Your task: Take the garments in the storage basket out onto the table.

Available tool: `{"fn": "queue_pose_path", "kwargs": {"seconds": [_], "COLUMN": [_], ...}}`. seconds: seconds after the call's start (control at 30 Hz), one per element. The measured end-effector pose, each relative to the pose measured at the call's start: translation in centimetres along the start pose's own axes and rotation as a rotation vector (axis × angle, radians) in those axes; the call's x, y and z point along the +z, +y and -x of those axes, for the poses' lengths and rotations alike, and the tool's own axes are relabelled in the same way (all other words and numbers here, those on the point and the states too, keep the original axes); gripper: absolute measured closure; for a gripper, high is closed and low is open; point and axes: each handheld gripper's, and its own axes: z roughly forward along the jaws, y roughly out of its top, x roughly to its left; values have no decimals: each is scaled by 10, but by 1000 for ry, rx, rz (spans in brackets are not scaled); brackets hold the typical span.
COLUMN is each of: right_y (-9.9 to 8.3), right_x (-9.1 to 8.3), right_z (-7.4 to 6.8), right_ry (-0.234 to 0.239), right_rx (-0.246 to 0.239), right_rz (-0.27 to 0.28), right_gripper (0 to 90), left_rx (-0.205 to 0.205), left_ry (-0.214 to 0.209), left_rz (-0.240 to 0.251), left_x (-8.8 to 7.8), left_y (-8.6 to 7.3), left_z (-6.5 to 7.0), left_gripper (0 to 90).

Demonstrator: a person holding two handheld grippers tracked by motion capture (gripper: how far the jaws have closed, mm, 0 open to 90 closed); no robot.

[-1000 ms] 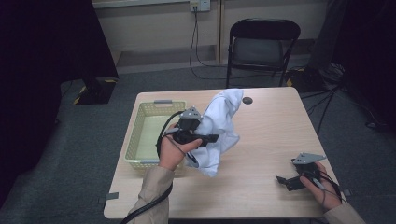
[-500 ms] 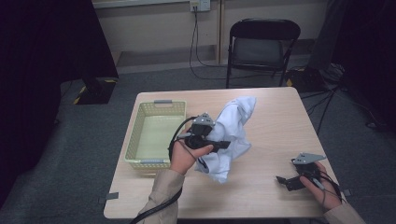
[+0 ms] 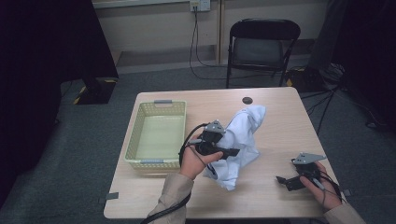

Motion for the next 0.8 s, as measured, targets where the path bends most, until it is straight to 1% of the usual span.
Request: {"fn": "queue_pose_path", "kwargs": {"seconds": [0.17,0.23,0.4,0.5,0.63,0.8], "right_y": [0,0,0,0,0,0], "right_x": [0,0,0,0,0,0], "right_z": [0,0,0,0,0,0], "right_ry": [0,0,0,0,0,0], "right_rx": [0,0,0,0,0,0], "right_rz": [0,0,0,0,0,0], "right_gripper": [0,0,0,0,0,0], "left_rx": [3,1,11,6,18,12], "left_ry": [-14,-26,-27,-36,-45,-59], "left_rz": [-9,-10,-36,-36,-50,-66], "left_x": [11,16,27,33,41,54], "left_y": [-4,-5,-7,-8,-10,-11], "left_z": [2,3,5,6,8,9], "left_gripper": [597,596,596,596,595,593]}}
